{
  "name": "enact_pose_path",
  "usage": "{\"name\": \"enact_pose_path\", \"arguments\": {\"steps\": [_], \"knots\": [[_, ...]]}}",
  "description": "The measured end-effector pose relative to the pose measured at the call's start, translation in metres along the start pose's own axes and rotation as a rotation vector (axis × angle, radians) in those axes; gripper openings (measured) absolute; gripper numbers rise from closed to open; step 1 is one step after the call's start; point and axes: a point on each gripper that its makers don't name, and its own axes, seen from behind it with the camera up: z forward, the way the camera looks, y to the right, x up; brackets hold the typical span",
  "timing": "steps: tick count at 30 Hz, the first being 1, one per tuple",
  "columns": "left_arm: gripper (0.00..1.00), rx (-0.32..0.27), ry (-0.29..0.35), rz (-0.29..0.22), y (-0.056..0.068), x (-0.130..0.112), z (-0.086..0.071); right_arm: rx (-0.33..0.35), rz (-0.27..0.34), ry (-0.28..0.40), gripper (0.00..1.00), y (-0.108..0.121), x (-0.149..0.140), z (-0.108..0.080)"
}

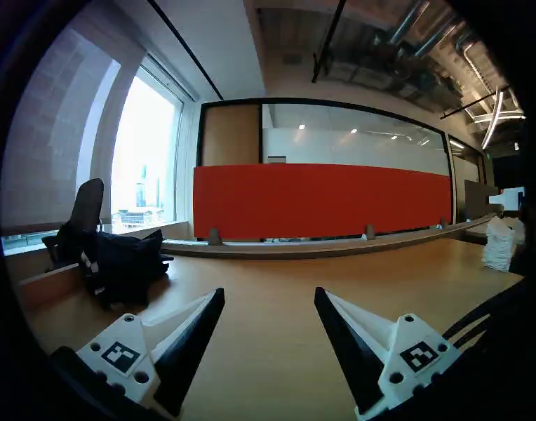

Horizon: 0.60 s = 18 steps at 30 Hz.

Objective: Fold towel

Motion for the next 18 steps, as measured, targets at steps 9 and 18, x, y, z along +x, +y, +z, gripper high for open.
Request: {"name": "enact_pose_path", "arguments": {"steps": [9,18], "knots": [[0.95,0.000,0.000,0.000,0.000,0.000,0.000,-0.014,0.000,0.011,1.00,0.018,-0.027,-0.002],[0.95,0.000,0.000,0.000,0.000,0.000,0.000,-0.006,0.013,0.015,1.00,0.031,-0.048,-0.004]]}}
